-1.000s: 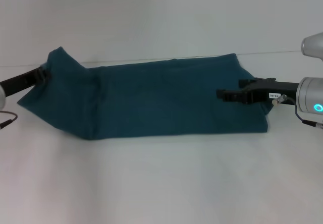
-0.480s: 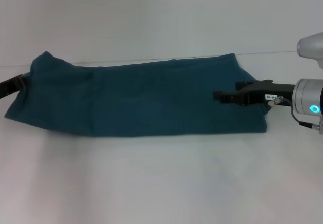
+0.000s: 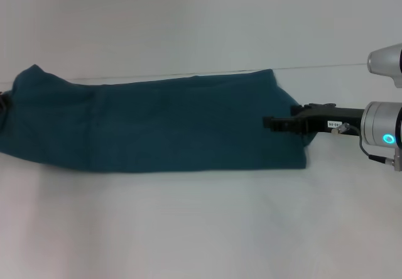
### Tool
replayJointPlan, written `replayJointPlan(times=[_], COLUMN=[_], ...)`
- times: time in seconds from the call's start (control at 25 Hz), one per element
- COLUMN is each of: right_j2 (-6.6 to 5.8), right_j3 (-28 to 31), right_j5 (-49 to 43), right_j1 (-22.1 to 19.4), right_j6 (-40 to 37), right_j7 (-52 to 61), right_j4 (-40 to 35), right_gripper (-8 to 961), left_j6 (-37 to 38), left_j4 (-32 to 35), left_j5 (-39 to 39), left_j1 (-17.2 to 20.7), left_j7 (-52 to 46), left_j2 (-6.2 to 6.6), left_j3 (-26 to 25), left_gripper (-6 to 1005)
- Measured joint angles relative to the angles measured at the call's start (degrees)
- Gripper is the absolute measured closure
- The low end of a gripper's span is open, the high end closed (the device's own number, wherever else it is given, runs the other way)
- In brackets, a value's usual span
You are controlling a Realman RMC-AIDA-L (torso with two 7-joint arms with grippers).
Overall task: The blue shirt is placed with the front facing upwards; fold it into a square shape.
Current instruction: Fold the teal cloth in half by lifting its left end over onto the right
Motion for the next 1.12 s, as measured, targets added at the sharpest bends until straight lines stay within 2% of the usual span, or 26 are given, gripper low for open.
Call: replayJointPlan(times=[0.16, 0.4, 0.68, 0.8, 0.88, 1.0, 1.12], right_j2=[0.03, 0.09, 0.03, 0.03, 0.08, -0.08, -0.32], right_j3=[0.0, -0.9, -9.7, -11.4, -11.8, -12.0, -11.6], right_j5=[0.1, 0.1, 0.1, 0.6, 2.4, 8.3, 11.5], right_j1=[0.0, 0.7, 1.3, 0.4, -1.0, -5.2, -7.4], right_j6=[0.7, 1.9, -0.8, -4.8, -9.1, -17.3, -20.5], right_j7=[0.0, -0.7, -3.1, -5.9, -9.4, -15.7, -18.3], right_j4=[0.6, 1.5, -0.9, -3.8, -6.3, -11.0, -12.7], right_gripper=[27, 27, 27, 27, 27, 27, 27], left_j6=[-0.6, -0.6, 0.4, 1.6, 2.2, 3.1, 3.8], left_j4=[-0.3, -0.7, -1.3, -1.4, -2.0, -2.7, -3.5], left_j5=[0.2, 1.3, 1.3, 1.3, 1.3, 1.3, 1.3], left_j1=[0.4, 0.5, -0.9, -1.2, -1.4, -1.6, -1.8], left_j7=[0.0, 0.0, 0.0, -0.2, -0.4, -0.5, -0.4], left_j2=[0.8, 1.08, 0.53, 0.35, -0.24, -0.94, -1.63], left_j3=[-0.9, -2.1, -1.1, -0.3, -0.2, -0.2, 0.7], left_gripper=[962, 961, 962, 961, 961, 961, 962])
